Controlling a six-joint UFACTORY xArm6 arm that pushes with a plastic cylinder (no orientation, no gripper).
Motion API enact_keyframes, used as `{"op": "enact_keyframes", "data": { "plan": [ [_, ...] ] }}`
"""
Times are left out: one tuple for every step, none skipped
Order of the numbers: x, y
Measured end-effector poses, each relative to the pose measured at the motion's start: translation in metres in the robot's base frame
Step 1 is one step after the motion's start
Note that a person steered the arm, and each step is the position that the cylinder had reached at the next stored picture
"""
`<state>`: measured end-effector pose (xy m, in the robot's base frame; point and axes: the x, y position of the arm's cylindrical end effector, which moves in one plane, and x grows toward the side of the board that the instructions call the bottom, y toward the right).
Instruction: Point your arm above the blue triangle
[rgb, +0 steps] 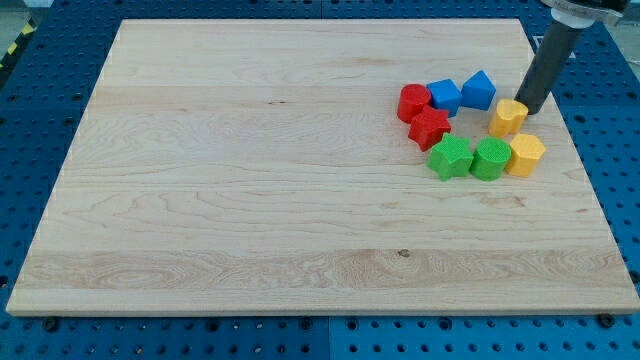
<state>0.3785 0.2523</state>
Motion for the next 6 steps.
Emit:
{"op": "enact_keyframes", "data": {
  "plan": [
    [0.007,-0.004],
    [0.007,-0.004],
    [-0.008,-0.004],
    [-0.057,-0.004],
    [-0.092,-0.024],
    [-0.095,-0.054]
  ]
}}
